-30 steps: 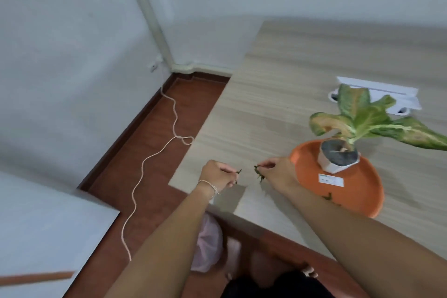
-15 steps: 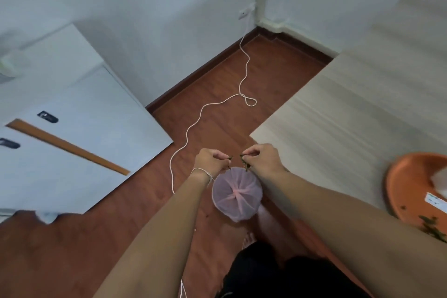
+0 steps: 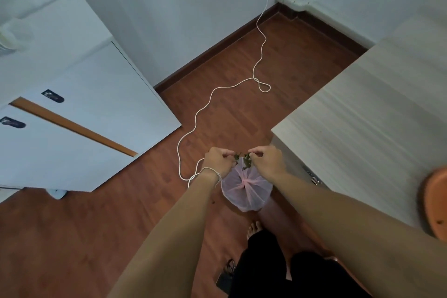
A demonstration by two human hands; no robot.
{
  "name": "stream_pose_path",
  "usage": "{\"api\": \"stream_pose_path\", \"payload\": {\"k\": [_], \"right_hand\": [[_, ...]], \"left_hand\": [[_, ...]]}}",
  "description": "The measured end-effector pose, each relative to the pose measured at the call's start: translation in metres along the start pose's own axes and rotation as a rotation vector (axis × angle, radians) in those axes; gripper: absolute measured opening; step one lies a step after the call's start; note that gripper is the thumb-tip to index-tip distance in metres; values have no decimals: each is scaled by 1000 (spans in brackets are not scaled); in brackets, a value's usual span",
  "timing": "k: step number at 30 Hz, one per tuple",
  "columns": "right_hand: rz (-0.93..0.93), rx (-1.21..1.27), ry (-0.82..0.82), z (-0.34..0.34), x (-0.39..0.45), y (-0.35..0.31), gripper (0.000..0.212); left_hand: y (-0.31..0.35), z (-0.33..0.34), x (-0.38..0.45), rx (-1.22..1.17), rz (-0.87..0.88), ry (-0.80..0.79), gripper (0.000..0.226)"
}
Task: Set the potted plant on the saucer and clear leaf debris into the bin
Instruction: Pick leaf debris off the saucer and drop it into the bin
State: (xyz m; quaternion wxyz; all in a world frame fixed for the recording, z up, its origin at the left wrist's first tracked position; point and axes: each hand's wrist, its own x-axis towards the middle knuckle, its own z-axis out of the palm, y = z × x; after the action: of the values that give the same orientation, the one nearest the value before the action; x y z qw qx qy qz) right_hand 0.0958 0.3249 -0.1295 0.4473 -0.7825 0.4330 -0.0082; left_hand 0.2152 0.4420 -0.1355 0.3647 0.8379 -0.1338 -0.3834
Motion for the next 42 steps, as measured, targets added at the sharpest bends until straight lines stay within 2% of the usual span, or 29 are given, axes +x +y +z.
{"api": "stream_pose_path", "payload": {"k": [4, 9, 17, 22, 24, 28, 35, 38, 42], "right_hand": [[7, -11, -47, 0, 5, 15, 25], [25, 11, -40, -7, 5, 28, 26], [74, 118, 40, -37, 1, 43, 24], [89, 219, 148, -87, -15, 61, 23], [126, 286, 215, -116, -25, 78, 22], [192, 366, 321, -179, -59, 131, 18], [314, 321, 565, -283, -145, 251, 15], [393, 196, 540, -308, -179, 302, 21], [465, -4, 357, -319, -202, 343, 41]], "left_hand": [[-12, 6, 14, -1, -78, -125, 35], [-20, 10, 23, 13, -115, -136, 51], [25, 25, 10, 47, -11, -153, 20], [72, 59, 0, 128, 147, -160, 17], [93, 84, -3, 173, 200, -187, 22], [148, 155, -32, 265, 296, -261, 10], [209, 308, -101, 534, 516, -549, 22], [224, 368, -141, 640, 656, -653, 24], [224, 423, -174, 876, 706, -791, 34]]}}
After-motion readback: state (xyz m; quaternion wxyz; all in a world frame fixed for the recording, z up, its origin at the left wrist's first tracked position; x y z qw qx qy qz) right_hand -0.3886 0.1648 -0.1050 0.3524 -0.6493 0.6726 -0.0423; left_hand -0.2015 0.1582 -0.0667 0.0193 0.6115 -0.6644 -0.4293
